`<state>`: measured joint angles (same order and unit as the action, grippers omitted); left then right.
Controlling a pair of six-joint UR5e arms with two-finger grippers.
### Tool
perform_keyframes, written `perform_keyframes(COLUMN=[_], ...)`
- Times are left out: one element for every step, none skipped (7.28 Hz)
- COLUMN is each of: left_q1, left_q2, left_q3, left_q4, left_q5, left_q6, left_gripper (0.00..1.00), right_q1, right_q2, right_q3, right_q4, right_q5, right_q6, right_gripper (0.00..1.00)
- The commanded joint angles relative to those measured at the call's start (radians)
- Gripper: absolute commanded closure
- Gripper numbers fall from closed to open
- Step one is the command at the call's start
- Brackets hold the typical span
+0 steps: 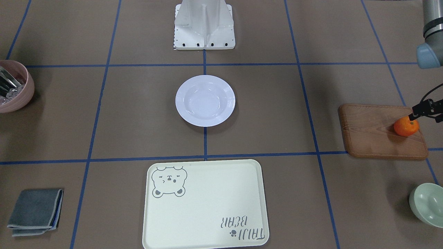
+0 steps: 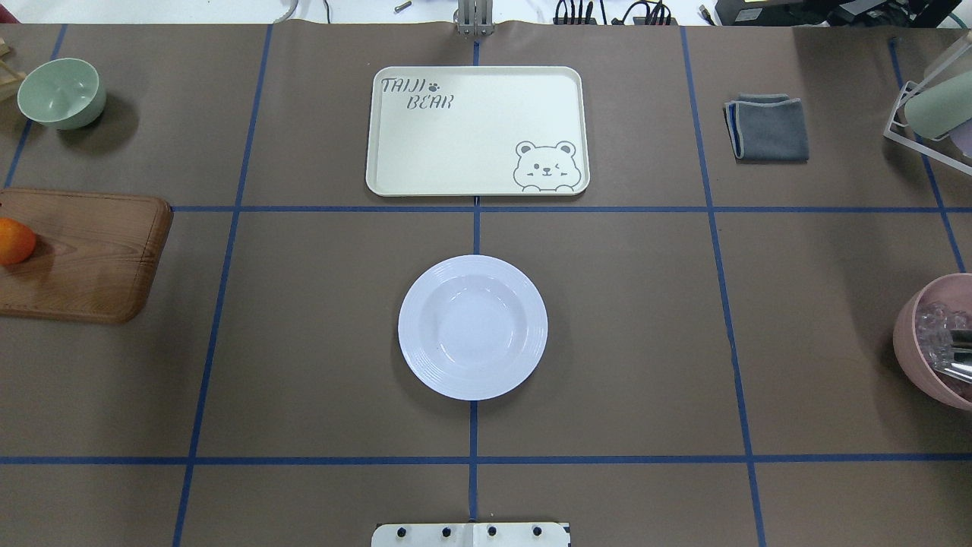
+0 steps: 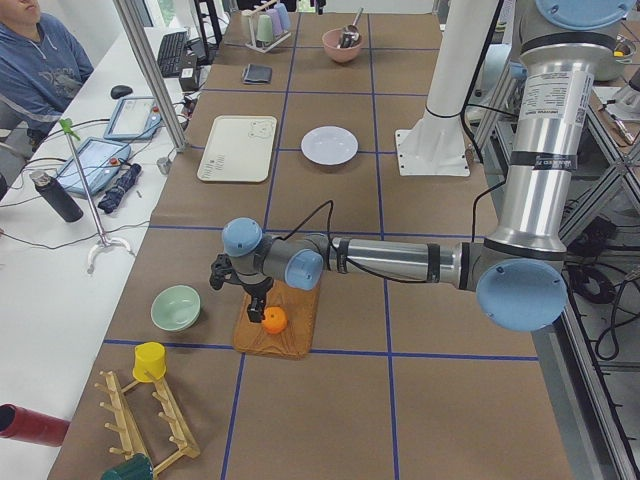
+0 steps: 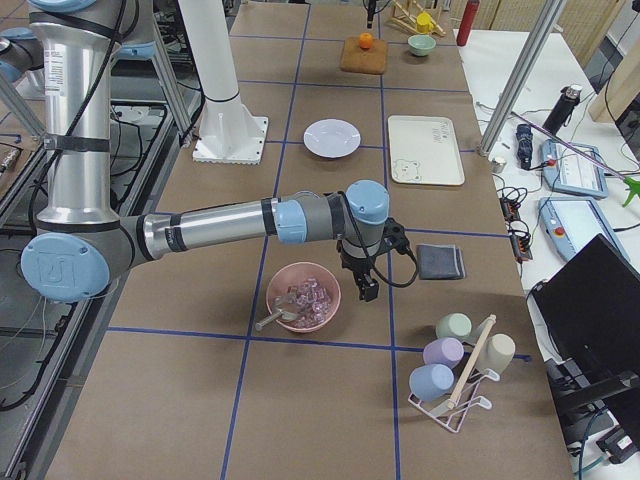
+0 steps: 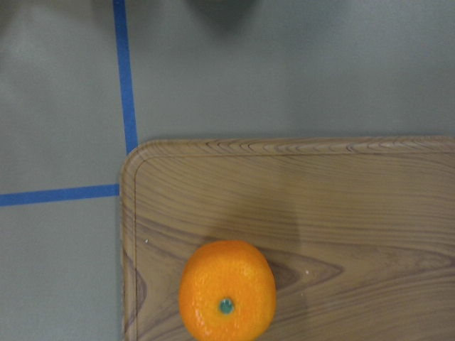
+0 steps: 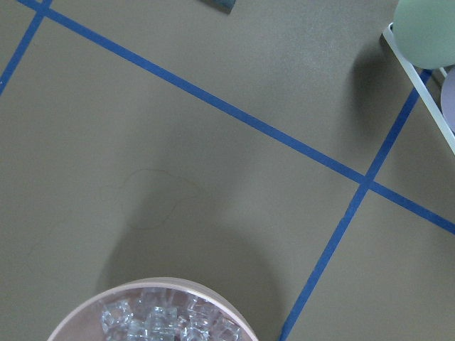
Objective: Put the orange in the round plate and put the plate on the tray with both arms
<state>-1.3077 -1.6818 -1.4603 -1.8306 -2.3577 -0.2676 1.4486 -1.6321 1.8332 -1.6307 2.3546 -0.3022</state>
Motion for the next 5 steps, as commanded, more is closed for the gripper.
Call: perform_keyframes(left_q1=[0.039, 0.042, 0.045, 0.063, 0.065], left_q2=[-0.019, -0.021, -0.022, -0.021, -0.021], left_q3=[0.056, 0.081, 0.078, 0.090, 0.119], left_q4=[-0.027, -0.064, -0.070, -0.087, -0.113], left_q5=[0.006, 0.036, 0.040, 0.050, 0.060], left_q6=[-0.002, -0.012, -0.053, -0.055, -0.056], left_gripper=[0.02, 0.02, 0.02, 0.02, 0.02], right_q1=[-0.008, -0.013, -0.017, -0.020, -0.023], right_q2=[0.000, 0.000, 0.000, 0.000, 0.000], right_q3=[0.000, -0.002, -0.002, -0.009, -0.017], right_q4=[0.000, 0.000, 0.000, 0.000, 0.002], right_q5=[0.000, 0.000, 0.000, 0.002, 0.000], right_q6=[0.000, 0.002, 0.002, 0.000, -0.006], right_gripper=[0.00, 0.00, 0.00, 0.00, 0.00])
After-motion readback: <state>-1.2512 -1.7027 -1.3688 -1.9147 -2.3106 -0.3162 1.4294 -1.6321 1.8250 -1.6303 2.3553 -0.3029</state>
